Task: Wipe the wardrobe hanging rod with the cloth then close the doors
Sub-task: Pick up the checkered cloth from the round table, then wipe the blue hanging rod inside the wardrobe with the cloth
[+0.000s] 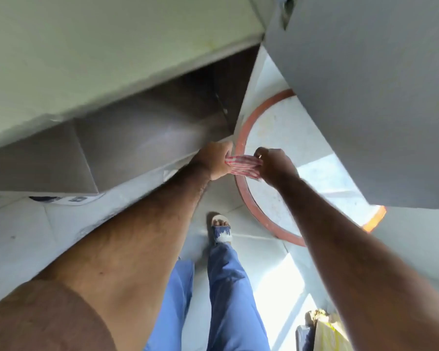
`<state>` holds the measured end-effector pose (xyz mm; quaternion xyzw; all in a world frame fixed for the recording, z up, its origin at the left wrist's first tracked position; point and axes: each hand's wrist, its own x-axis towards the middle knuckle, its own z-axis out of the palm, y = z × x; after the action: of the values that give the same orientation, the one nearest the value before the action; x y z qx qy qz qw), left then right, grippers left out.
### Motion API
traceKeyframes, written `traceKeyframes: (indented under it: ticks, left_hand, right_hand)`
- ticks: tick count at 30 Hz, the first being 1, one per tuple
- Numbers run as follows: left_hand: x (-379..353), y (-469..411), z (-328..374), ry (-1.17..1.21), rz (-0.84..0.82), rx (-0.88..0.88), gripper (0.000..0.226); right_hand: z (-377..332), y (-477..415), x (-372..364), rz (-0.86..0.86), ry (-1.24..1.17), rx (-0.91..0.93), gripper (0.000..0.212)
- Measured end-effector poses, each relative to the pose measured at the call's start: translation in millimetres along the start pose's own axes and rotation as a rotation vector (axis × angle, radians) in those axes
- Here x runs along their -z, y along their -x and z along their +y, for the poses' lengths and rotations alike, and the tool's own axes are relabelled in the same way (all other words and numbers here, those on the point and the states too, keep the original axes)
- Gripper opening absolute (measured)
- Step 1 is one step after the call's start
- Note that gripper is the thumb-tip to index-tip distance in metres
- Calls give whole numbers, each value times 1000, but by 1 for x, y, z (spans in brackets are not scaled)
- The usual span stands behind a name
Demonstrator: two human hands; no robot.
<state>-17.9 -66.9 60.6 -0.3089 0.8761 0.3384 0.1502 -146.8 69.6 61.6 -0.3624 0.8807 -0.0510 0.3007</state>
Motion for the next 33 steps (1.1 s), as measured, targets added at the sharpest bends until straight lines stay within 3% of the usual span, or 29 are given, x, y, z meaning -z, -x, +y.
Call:
traceKeyframes:
  ticks: [4, 12, 21, 33]
  left_hand:
    - [94, 30, 7, 51, 73, -9, 27]
    - [273, 90, 31, -31, 335, -97, 24]
    - [472, 182, 54, -47, 700, -132, 24]
    - [655, 323, 93, 29, 1240, -210, 24]
  right_hand:
    - [-60, 11, 78, 97, 69, 182, 14]
    - [-178, 22, 232, 260, 260, 363, 12]
    - [-320, 60, 391, 520, 120, 611, 18]
    - [-469, 146, 566, 793, -153, 1024, 21]
